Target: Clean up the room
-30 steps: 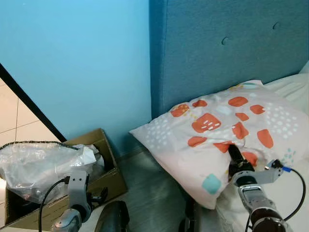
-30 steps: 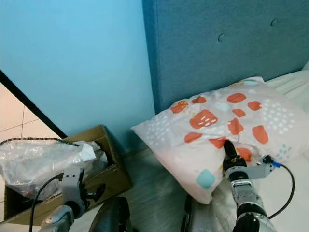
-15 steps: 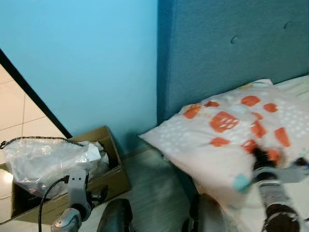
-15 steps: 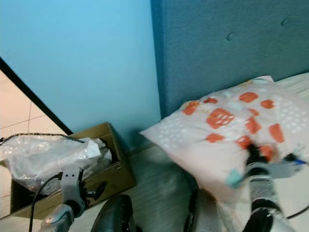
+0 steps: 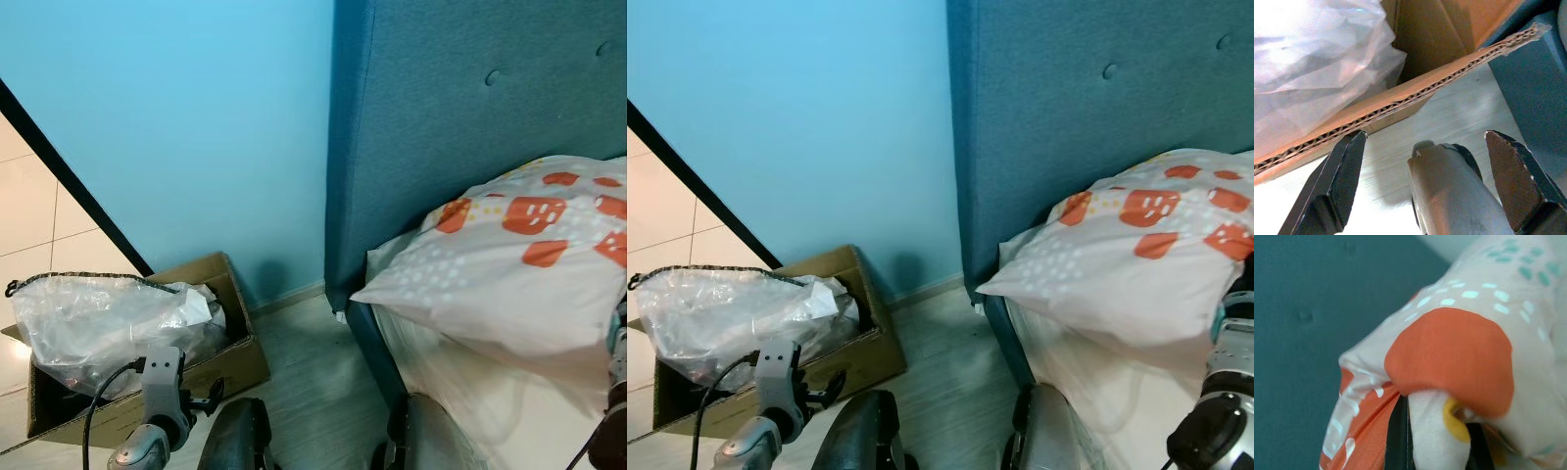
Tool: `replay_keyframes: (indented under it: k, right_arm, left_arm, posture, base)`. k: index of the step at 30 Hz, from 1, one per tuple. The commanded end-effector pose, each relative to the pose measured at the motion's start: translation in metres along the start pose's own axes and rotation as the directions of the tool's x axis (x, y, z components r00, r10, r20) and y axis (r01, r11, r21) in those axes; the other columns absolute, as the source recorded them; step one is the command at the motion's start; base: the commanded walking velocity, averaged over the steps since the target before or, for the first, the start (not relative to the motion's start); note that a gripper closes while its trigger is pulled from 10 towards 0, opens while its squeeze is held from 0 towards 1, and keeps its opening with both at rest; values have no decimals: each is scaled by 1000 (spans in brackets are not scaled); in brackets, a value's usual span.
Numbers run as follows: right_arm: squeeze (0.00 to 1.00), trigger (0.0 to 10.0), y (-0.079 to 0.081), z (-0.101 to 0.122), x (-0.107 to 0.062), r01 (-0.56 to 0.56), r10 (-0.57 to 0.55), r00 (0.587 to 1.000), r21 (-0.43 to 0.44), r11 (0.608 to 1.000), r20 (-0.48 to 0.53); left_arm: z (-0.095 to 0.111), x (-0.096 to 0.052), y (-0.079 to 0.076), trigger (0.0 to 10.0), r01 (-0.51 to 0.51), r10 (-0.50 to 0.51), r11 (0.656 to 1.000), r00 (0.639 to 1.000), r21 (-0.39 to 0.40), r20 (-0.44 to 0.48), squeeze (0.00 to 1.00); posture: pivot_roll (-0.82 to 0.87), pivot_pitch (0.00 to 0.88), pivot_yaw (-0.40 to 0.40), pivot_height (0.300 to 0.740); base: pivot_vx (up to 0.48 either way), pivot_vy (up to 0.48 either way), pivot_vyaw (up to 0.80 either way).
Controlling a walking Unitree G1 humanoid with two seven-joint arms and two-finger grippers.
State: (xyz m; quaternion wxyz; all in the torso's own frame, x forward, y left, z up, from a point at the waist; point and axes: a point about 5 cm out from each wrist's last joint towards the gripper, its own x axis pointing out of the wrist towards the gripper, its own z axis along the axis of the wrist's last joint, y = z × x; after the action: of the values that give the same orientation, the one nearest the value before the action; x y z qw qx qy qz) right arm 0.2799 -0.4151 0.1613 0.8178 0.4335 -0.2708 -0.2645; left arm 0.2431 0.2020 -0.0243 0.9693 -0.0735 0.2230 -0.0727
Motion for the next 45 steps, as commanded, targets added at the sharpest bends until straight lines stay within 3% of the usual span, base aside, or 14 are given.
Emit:
replay_keyframes:
  k: [1, 6, 9, 10, 13, 18, 21, 23, 27, 31, 37, 42, 45]
  right_arm:
    - [0, 0, 5, 31, 6, 3, -16, 981, 66, 998, 192]
    - [0, 0, -14, 25, -4, 112, -149, 962, 168, 979, 227]
    - [0, 0, -32, -4, -20, 232, -279, 948, 267, 935, 154]
    - [0, 0, -32, -4, -20, 232, -279, 948, 267, 935, 154]
    - [0, 0, -41, -37, -35, 307, -347, 936, 346, 886, 59]
    - [0, 0, -37, -63, -42, 323, -355, 935, 411, 853, 2]
    - [0, 0, -23, -78, -41, 292, -307, 951, 420, 859, -33]
    - [0, 0, -12, -85, -39, 248, -267, 963, 479, 842, -29]
    - [0, 0, -3, -86, -34, 198, -243, 970, 545, 814, 10]
    - [0, 0, -7, -79, -33, 201, -279, 959, 582, 788, 47]
    - [0, 0, -11, -57, -25, 149, -284, 950, 614, 775, 128]
    - [0, 0, -6, -29, -13, 12, -239, 937, 659, 752, 255]
    - [0, 0, -3, -18, -9, -24, -222, 930, 653, 757, 292]
  left_arm:
    - [-13, -7, 1, 10000, -6, 5, 1000, 999, -15, -42, 0]
    - [-14, -8, -1, 10000, 5, -5, 1000, 999, -9, -38, 0]
    - [-17, -11, -3, 10000, 17, -17, 1000, 999, 1, -38, 0]
    - [-17, -11, -3, 10000, 17, -17, 1000, 999, 1, -38, 0]
    - [-20, -14, -5, 10000, 34, -33, 999, 998, 15, -44, 0]
    - [-22, -17, -6, 10000, 47, -46, 999, 998, 26, -45, 0]
    - [-24, -20, -7, 10000, 57, -56, 998, 997, 33, -44, 0]
    - [-25, -22, -7, 10000, 63, -62, 997, 997, 36, -47, 0]
    - [-27, -24, -10, 10000, 77, -75, 996, 996, 41, -52, 0]
    - [-29, -26, -13, 10000, 87, -85, 995, 995, 42, -56, 0]
    - [-33, -29, -19, 10000, 111, -108, 993, 992, 41, -68, 0]
    - [-33, -30, -21, 10000, 122, -118, 992, 990, 41, -74, 0]
    - [-33, -30, -22, 10000, 123, -120, 992, 990, 41, -74, 0]
  posture:
    - [203, 299, 40, 598]
    - [215, 302, 38, 598]
    - [234, 315, 41, 598]
    - [234, 315, 41, 598]
    - [242, 323, 43, 598]
    - [263, 331, 47, 598]
    - [273, 336, 49, 598]
    - [279, 336, 51, 598]
    - [293, 331, 51, 598]
    - [312, 320, 53, 598]
    - [308, 319, 56, 598]
    - [313, 313, 60, 598]
    - [313, 313, 60, 598]
  base:
    - [0, 0, 0]
    - [0, 0, 0]
    - [0, 0, 0]
    - [0, 0, 0]
    - [0, 0, 0]
    - [0, 0, 0]
    - [0, 0, 0]
    - [0, 0, 0]
    - [0, 0, 0]
    - [0, 0, 0]
    - [0, 0, 0]
    - [0, 0, 0]
    - [0, 0, 0]
